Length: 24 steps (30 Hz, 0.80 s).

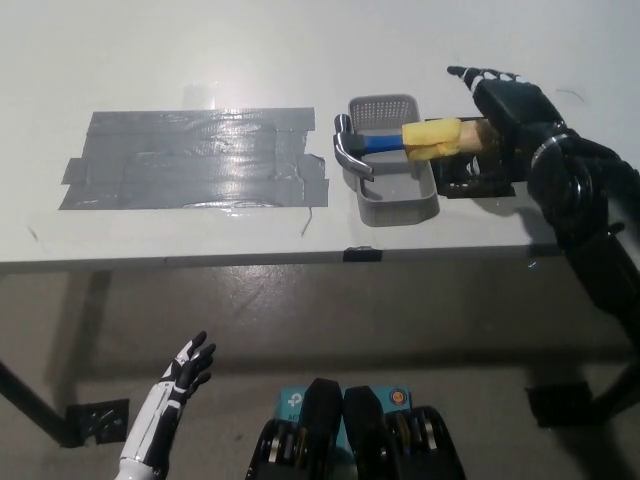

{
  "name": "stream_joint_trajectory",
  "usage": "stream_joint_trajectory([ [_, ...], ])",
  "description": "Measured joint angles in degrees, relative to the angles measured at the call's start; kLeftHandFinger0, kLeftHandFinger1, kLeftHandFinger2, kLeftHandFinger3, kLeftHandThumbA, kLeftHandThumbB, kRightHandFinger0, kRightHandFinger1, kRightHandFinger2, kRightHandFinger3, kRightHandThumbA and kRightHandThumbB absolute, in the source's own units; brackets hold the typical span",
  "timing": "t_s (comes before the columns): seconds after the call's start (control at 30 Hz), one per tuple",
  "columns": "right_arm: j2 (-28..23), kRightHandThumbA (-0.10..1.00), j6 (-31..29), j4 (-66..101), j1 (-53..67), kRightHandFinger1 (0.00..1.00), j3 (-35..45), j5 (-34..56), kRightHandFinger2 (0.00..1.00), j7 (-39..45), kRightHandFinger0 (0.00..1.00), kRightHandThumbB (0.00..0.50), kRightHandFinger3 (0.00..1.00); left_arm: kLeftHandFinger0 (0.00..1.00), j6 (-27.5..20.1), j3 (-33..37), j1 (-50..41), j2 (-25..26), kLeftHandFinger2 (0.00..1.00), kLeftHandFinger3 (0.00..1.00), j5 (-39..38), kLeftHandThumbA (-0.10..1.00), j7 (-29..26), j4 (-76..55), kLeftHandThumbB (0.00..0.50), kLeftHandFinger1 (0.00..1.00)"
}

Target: The robot picks the hammer placed on top of the gray container with right hand and places it on the grey area of the desk

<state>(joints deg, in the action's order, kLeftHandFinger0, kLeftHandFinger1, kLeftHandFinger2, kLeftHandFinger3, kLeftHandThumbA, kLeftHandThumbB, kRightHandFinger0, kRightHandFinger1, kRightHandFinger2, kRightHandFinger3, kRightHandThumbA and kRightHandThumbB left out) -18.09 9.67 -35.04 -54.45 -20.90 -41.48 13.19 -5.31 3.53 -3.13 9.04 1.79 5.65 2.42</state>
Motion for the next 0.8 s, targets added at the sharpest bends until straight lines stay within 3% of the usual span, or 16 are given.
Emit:
stream_joint_trajectory([
  [0.27, 2.2, 1.00, 0.2, -2.6, -1.7, 1.00, -0.8, 0.1, 1.00, 0.0, 1.00, 0.473, 1.00, 1.00, 0.0, 0.0, 0.0, 0.1, 1.00, 1.00, 0.0, 1.00, 0.0, 0.0, 0.122, 1.00],
  [0.4, 2.9, 1.00, 0.2, -3.9, -2.5, 1.00, -1.4, 0.1, 1.00, 0.0, 1.00, 0.485, 1.00, 1.00, 0.0, 0.0, 0.1, 0.1, 1.00, 1.00, 0.0, 1.00, 0.0, 0.0, 0.136, 1.00],
  [0.8, 4.4, 1.00, 0.2, -11.2, -5.2, 1.00, -2.7, 0.4, 1.00, 0.0, 1.00, 0.467, 1.00, 1.00, -0.1, 0.0, 0.1, 0.2, 1.00, 1.00, -0.1, 1.00, 0.0, 0.0, 0.116, 1.00],
])
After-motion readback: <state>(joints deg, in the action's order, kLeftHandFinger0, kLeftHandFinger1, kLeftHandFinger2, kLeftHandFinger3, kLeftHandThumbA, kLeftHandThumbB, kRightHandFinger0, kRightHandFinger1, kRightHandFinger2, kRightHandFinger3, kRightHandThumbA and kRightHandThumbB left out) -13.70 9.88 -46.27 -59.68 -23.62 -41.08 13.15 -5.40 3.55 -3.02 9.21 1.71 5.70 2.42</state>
